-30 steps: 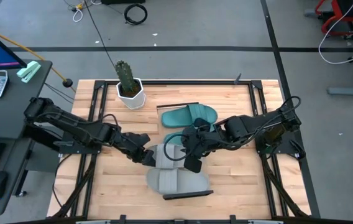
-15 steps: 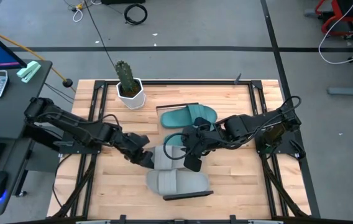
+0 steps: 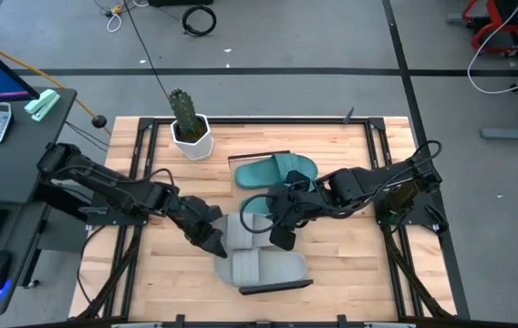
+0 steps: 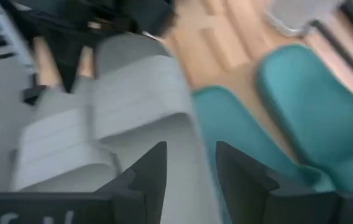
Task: Pick and place slides into the shelf
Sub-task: Adjust the slides on the shelf
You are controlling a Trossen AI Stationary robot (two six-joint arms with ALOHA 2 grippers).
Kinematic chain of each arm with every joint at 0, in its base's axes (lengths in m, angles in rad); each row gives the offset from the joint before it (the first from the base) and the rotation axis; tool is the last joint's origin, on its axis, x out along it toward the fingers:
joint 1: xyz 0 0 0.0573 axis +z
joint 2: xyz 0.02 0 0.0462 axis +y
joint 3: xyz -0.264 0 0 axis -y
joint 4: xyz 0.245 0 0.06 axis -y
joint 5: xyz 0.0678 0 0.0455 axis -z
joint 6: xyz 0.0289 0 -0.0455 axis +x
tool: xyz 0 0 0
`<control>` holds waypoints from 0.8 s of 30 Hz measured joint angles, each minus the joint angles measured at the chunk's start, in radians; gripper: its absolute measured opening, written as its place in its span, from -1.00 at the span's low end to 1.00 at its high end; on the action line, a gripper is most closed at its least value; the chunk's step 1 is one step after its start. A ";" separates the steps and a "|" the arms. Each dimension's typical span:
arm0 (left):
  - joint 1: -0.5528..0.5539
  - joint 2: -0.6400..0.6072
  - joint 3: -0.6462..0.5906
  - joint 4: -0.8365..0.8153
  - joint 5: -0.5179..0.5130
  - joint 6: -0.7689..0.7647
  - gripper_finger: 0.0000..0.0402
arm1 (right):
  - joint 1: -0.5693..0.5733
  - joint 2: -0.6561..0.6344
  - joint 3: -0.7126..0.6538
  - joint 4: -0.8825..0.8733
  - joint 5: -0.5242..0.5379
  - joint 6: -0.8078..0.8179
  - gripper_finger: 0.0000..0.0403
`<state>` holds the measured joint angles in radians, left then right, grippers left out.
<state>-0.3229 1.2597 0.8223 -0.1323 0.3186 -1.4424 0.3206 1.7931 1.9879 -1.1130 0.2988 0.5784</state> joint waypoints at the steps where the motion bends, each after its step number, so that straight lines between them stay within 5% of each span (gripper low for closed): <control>1: 0.000 -0.002 0.000 0.010 -0.002 0.001 0.41 | 0.000 0.000 0.001 -0.017 0.020 0.013 -0.29; 9: -0.007 -0.003 0.000 0.010 -0.021 0.001 0.41 | -0.037 -0.035 0.001 -0.221 0.150 0.209 -0.29; 24: -0.004 -0.003 0.000 0.015 -0.008 -0.002 0.41 | -0.211 -0.037 0.001 -0.090 -0.192 0.010 -0.31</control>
<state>-0.3271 1.2564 0.8227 -0.1177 0.3105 -1.4441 0.1101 1.7557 1.9884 -1.2034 0.1068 0.5888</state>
